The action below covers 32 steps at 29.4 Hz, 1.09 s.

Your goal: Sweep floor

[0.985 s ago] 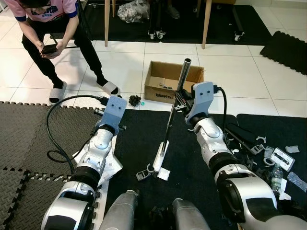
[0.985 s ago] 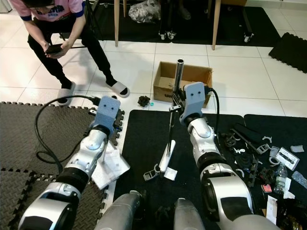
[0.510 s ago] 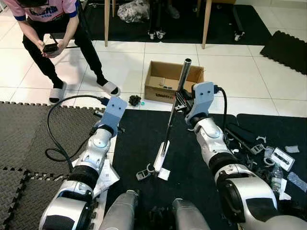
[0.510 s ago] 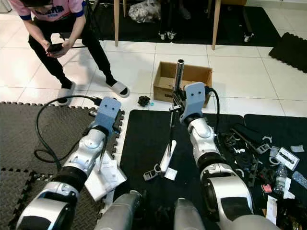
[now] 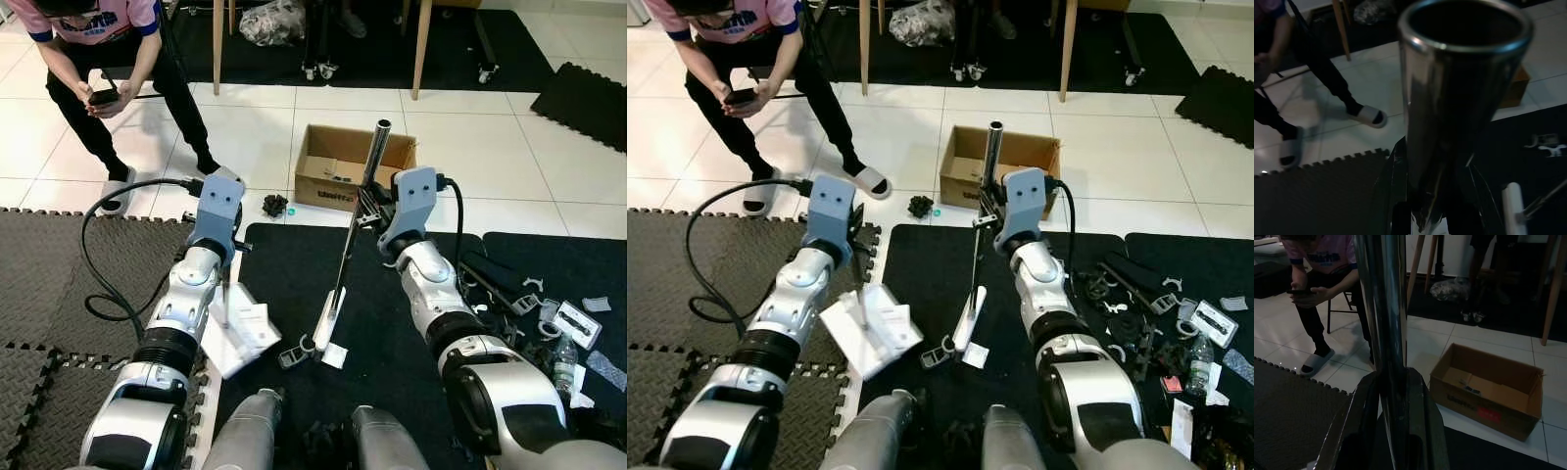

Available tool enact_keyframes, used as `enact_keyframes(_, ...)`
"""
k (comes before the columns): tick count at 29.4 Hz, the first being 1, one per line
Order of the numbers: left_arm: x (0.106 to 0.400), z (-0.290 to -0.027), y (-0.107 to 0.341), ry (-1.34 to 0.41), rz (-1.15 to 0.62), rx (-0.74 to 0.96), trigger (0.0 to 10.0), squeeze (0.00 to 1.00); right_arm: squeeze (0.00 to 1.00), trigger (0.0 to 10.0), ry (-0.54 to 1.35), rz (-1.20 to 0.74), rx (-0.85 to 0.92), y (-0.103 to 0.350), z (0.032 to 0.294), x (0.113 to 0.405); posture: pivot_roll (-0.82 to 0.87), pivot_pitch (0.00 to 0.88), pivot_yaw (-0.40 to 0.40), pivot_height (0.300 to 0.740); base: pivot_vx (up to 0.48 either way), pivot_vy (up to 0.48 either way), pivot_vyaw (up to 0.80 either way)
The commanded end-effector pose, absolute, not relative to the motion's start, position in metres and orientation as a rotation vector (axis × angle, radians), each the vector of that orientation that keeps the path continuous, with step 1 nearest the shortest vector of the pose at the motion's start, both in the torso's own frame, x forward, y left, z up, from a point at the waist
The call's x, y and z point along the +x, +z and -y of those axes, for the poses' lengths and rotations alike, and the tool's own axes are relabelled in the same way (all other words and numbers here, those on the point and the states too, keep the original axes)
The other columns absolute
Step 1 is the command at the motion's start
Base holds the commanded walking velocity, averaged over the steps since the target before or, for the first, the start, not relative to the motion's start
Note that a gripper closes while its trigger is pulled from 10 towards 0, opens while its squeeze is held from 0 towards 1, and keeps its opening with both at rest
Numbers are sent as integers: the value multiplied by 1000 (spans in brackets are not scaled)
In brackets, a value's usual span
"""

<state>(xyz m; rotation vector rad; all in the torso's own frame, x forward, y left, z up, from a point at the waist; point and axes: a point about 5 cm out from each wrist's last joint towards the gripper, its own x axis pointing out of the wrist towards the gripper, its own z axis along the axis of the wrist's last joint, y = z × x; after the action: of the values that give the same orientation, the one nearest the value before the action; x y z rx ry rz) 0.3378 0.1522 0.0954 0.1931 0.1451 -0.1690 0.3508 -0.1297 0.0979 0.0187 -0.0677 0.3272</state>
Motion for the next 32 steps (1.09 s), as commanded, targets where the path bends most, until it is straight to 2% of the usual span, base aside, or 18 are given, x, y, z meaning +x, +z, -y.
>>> enact_keyframes(1, 343, -152, 111, -160, -104, 143, 10000, 0, 0, 10000, 328, 64, 18, 97, 129, 350, 22, 73, 1, 740, 0, 0, 0)
enact_keyframes(5, 345, -153, 115, -154, -89, 127, 10000, 0, 0, 10000, 329, 64, 20, 97, 128, 351, 21, 73, 0, 740, 0, 0, 0)
enact_keyframes(11, 343, -146, 125, -186, -16, 202, 10000, 0, 0, 10000, 329, 64, 19, 97, 129, 351, 22, 73, -1, 740, 0, 0, 0)
enact_keyframes(32, 335, -137, 124, -165, 56, 125, 10000, 0, 0, 10000, 337, 73, 18, 100, 128, 352, 17, 57, -4, 740, 0, 0, 0)
